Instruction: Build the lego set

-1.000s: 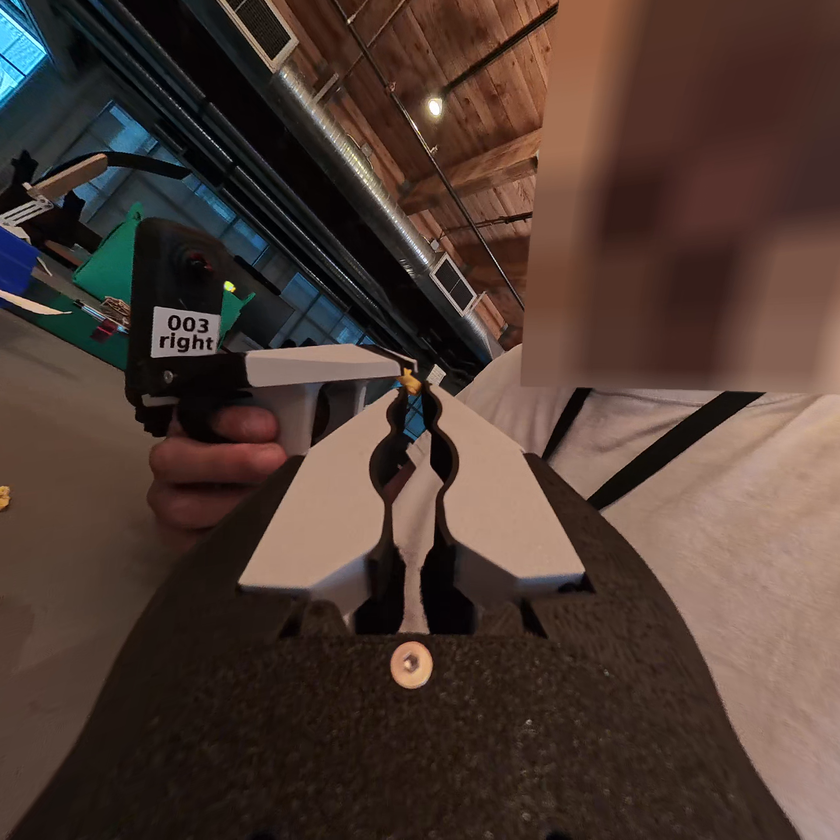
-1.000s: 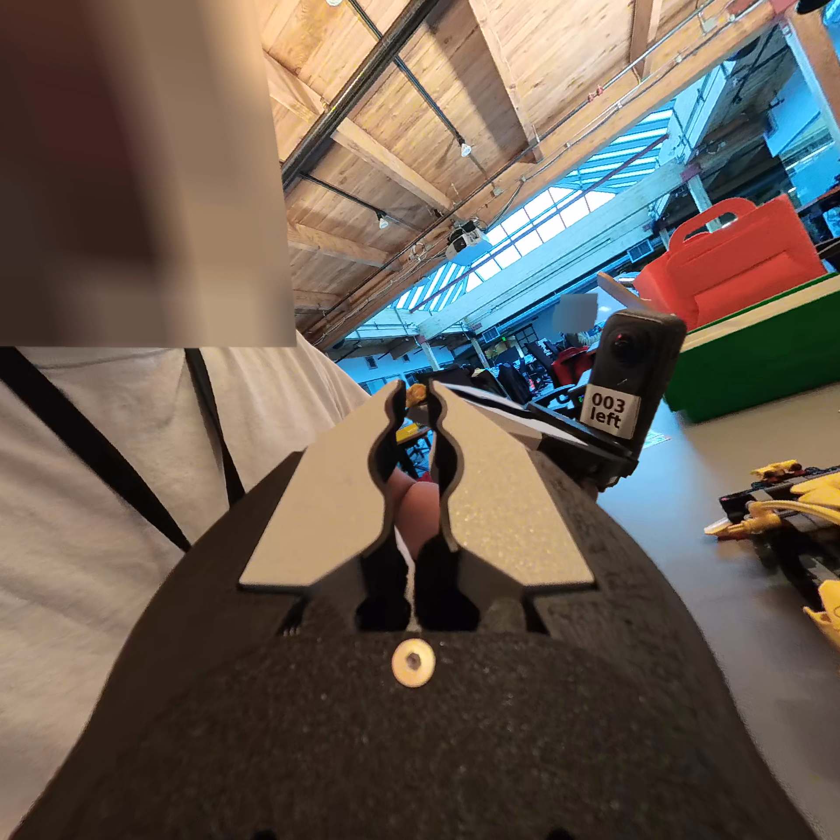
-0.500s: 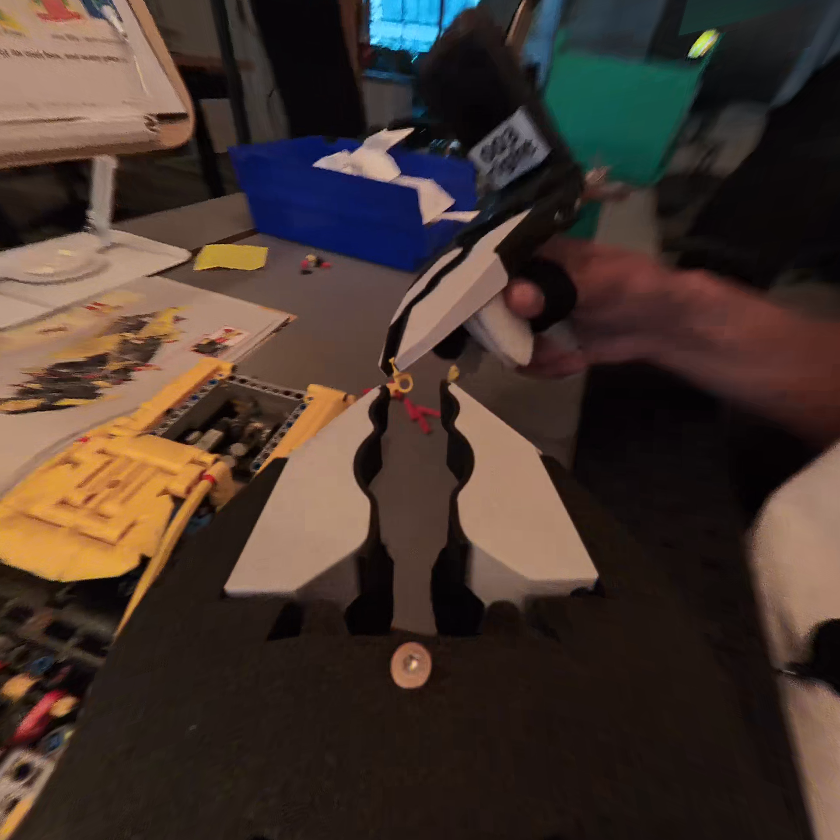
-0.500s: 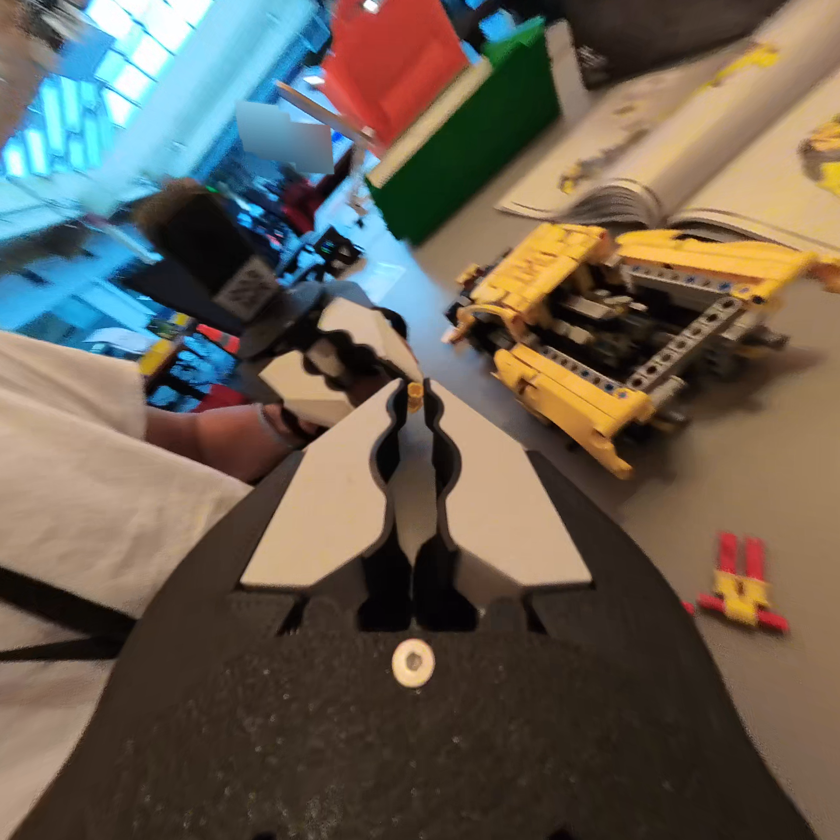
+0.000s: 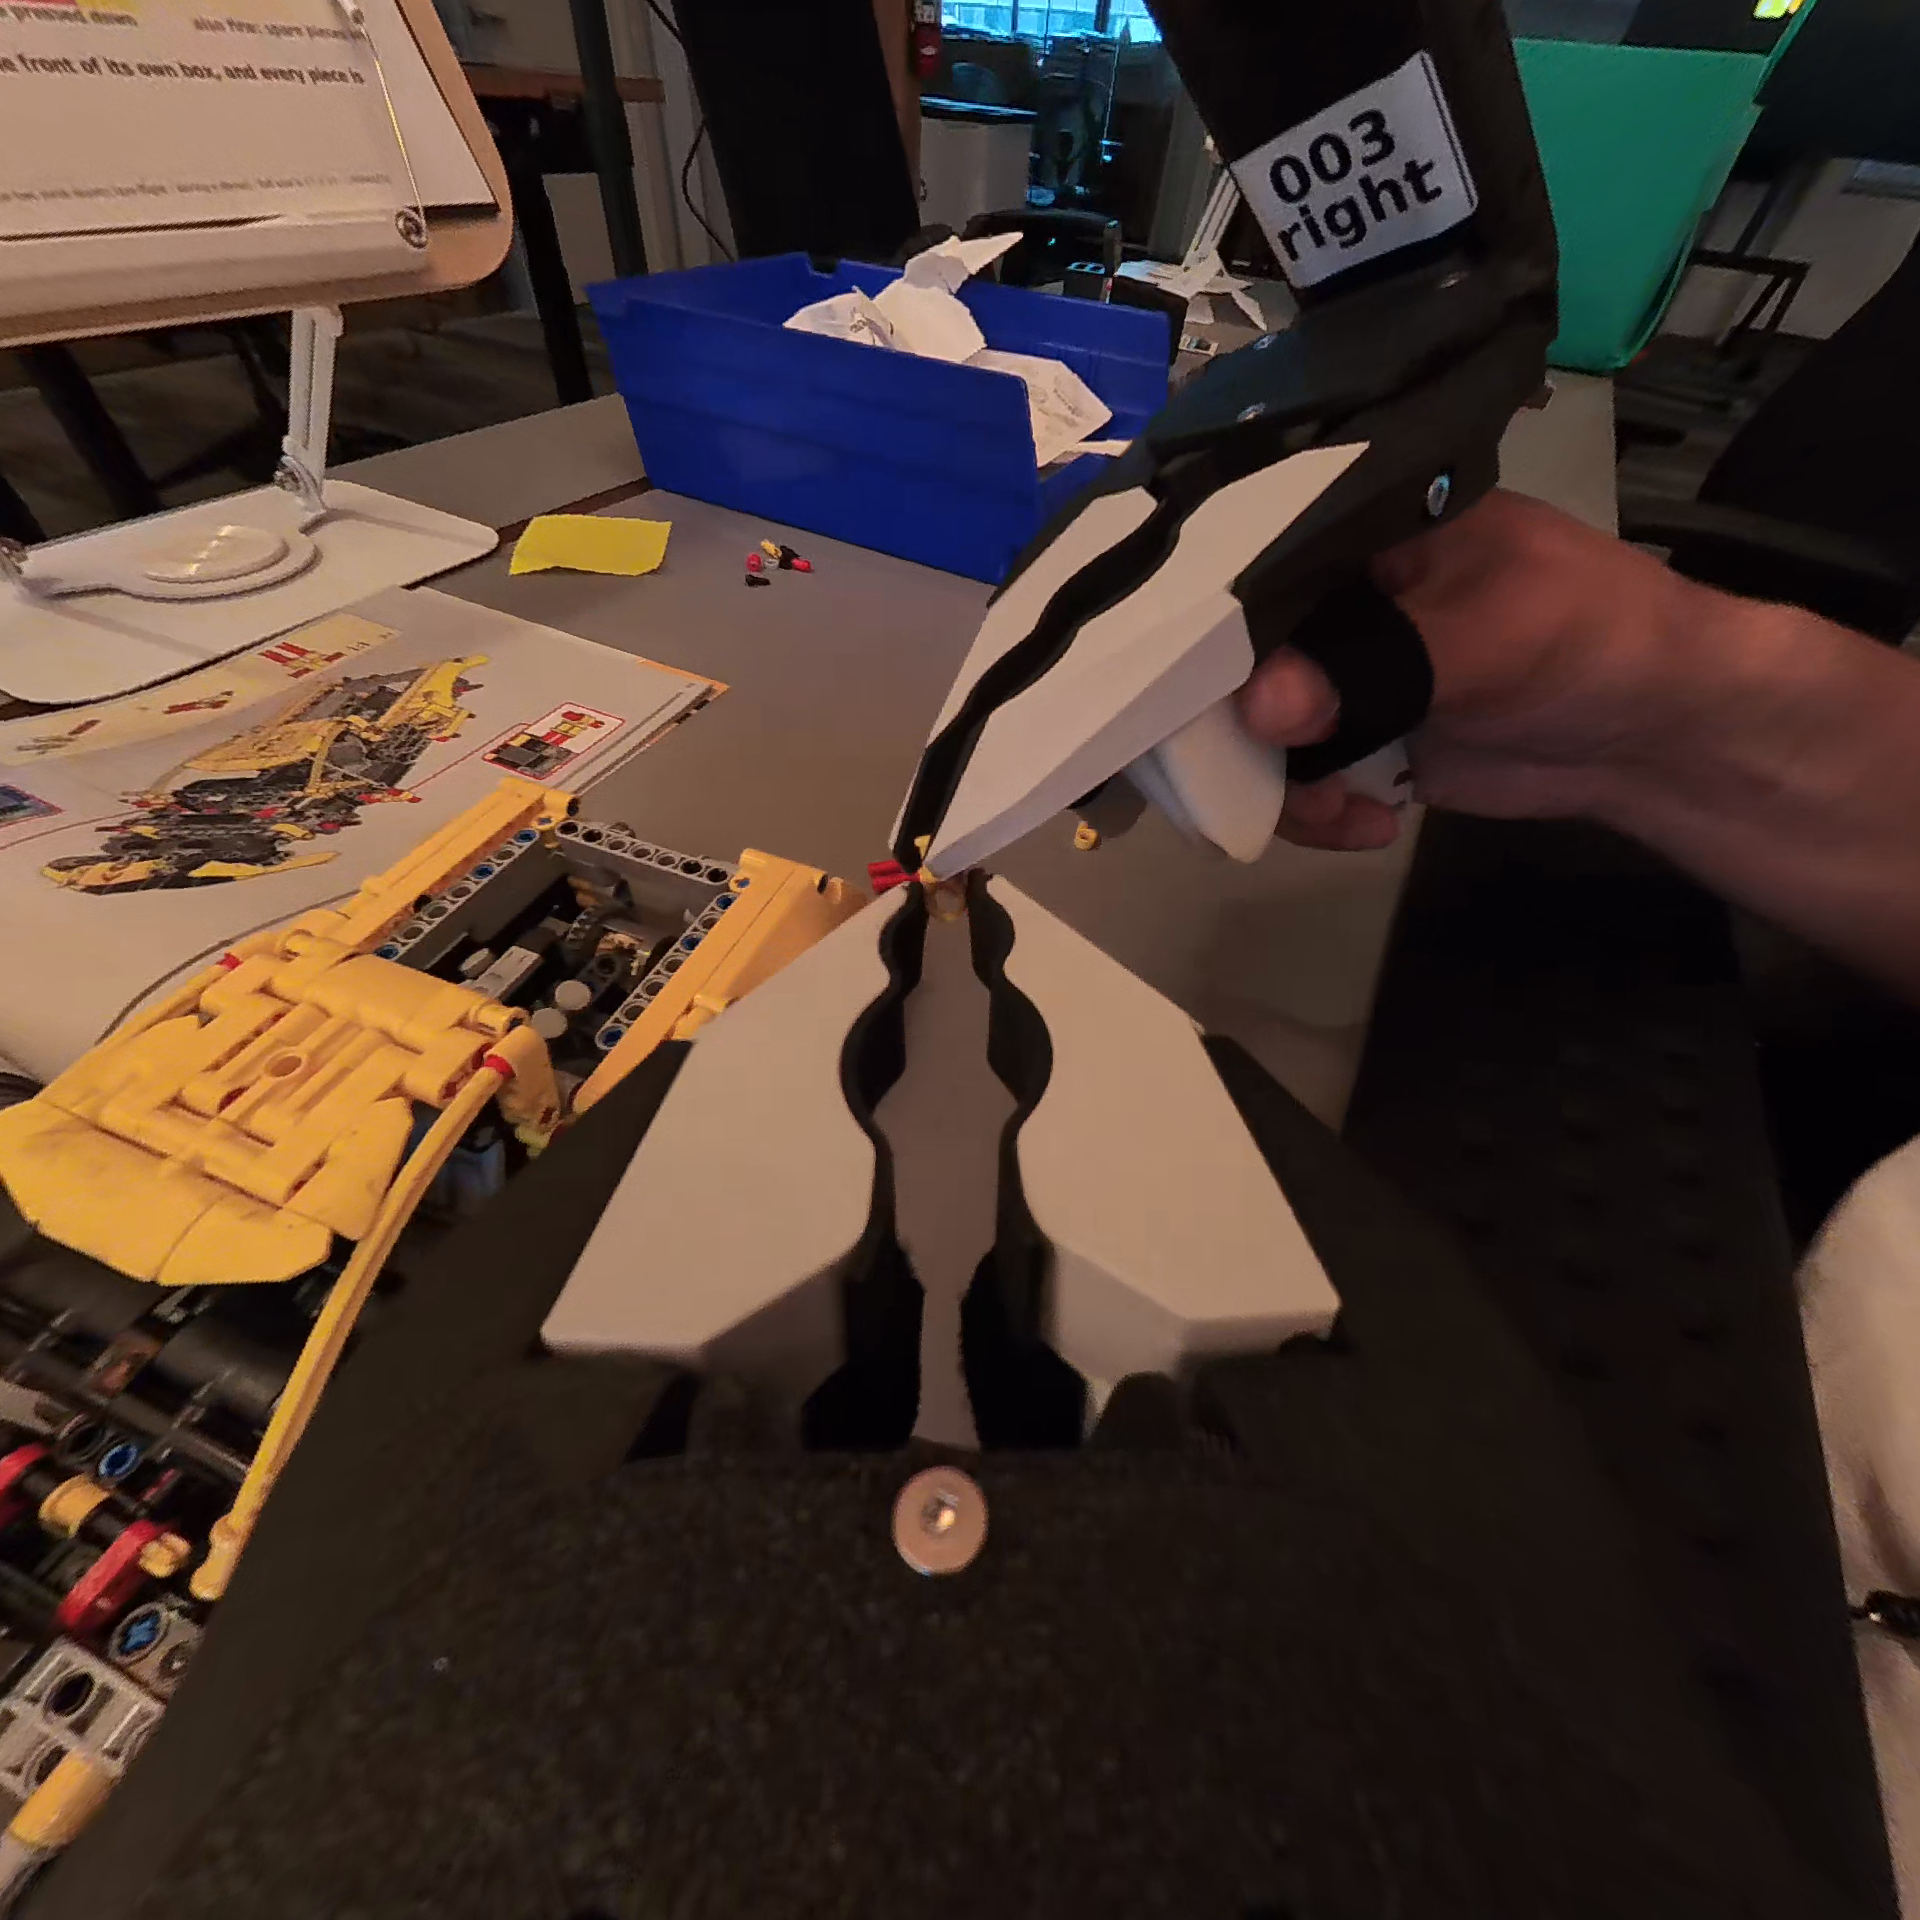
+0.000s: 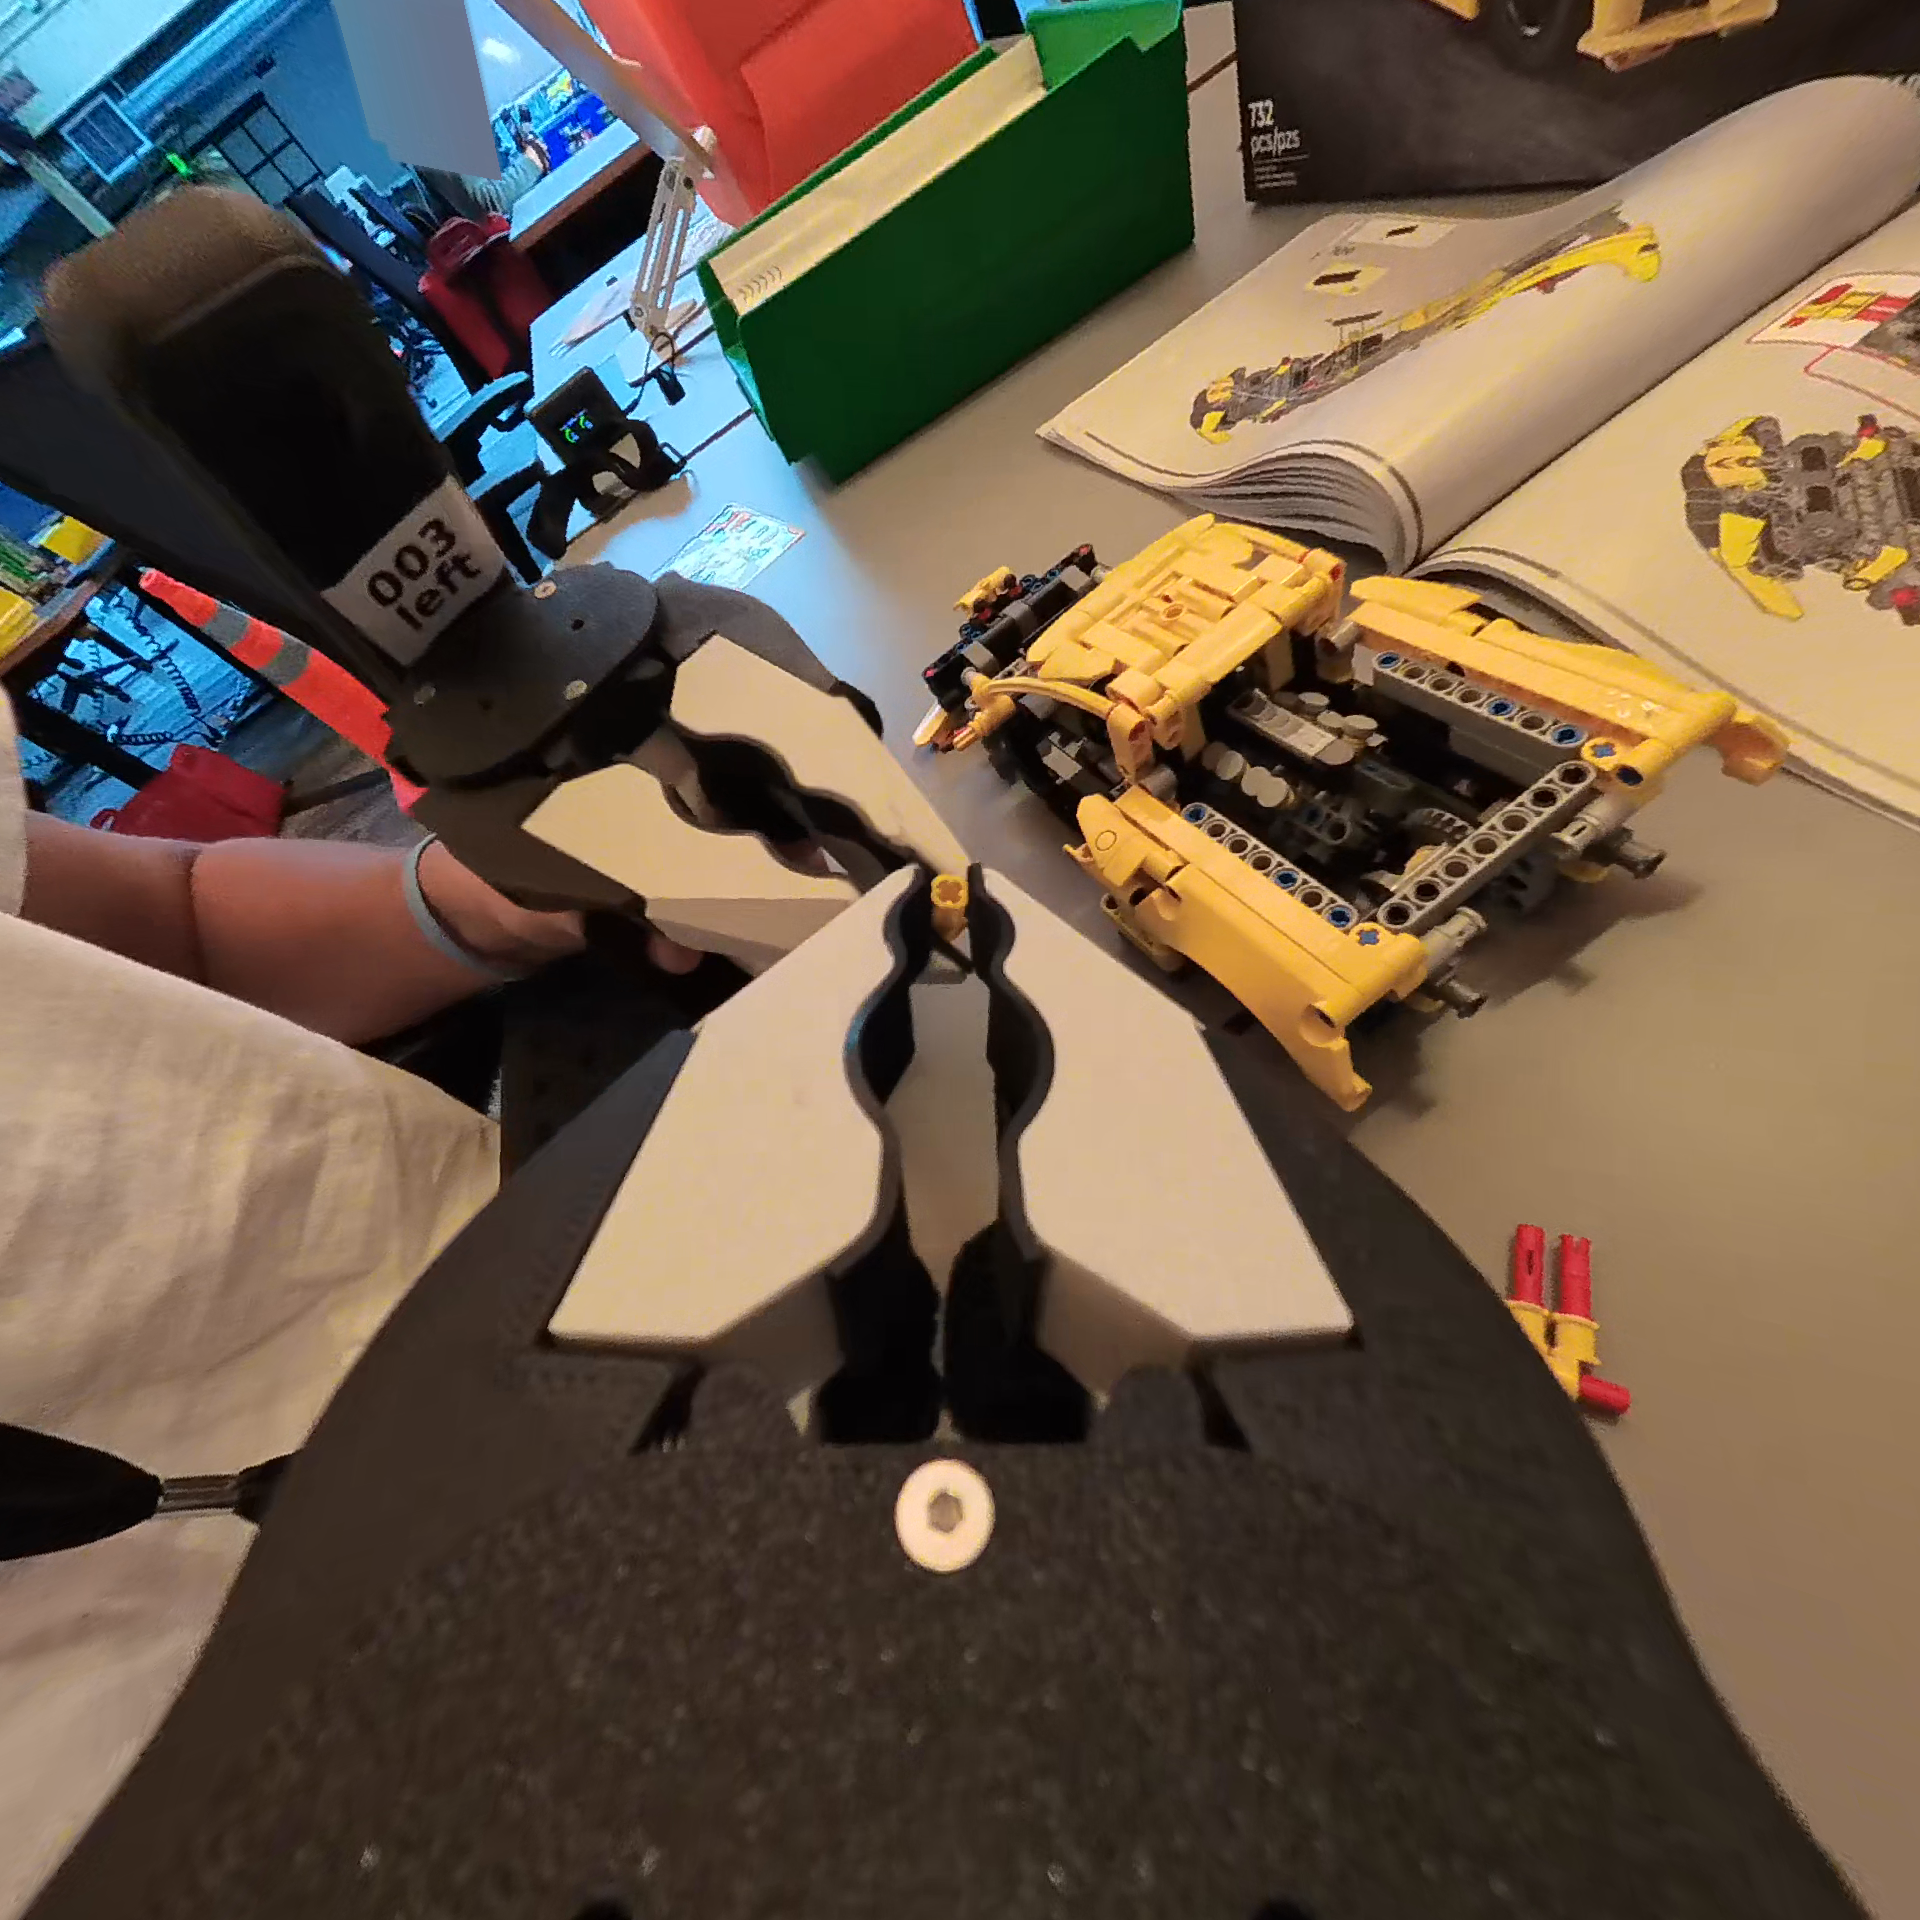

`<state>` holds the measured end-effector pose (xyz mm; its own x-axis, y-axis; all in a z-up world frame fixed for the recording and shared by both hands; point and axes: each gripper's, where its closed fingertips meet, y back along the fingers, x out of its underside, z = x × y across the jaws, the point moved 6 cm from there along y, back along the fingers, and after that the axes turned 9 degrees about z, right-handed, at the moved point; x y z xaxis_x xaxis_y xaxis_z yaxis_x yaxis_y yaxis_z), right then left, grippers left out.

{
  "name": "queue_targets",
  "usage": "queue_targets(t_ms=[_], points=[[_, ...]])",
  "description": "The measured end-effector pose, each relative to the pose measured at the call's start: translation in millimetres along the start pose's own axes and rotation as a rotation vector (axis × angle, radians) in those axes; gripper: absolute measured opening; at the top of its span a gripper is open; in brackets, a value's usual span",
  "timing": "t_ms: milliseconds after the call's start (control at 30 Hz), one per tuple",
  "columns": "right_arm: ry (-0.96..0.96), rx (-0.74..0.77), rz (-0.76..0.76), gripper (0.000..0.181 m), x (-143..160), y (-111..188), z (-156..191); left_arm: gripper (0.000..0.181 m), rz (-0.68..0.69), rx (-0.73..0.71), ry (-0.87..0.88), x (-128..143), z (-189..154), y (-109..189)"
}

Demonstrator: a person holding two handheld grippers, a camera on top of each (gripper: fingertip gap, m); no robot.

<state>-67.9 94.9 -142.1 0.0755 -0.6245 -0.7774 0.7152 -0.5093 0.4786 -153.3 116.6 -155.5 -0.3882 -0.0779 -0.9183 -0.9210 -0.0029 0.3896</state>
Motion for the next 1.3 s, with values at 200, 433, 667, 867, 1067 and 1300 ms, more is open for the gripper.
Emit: queue_targets(t_ms=[200,433,667,867,1067,1300], points=[[0.119,-0.051,-0.093,0.020,-9,12,8,0.007,-0.046,0.066,0.063,-3,2,5],[0.261,0.245,0.194,0.026,35,100,-57,0.007,-0.241,0.272,0.234,-17,7,25],[0.284,0.283,0.545,0.025,96,87,-83,0.007,-0.299,0.321,0.286,-20,13,30],[0.374,0.277,0.477,0.021,101,84,-88,0.007,-0.273,0.307,0.276,-18,14,27],[0.556,0.343,0.456,0.006,97,77,-83,0.007,-0.275,0.431,0.372,-18,12,24],[1.196,0.447,-0.035,0.005,2,53,16,0.006,-0.328,0.857,0.735,-17,17,27]])
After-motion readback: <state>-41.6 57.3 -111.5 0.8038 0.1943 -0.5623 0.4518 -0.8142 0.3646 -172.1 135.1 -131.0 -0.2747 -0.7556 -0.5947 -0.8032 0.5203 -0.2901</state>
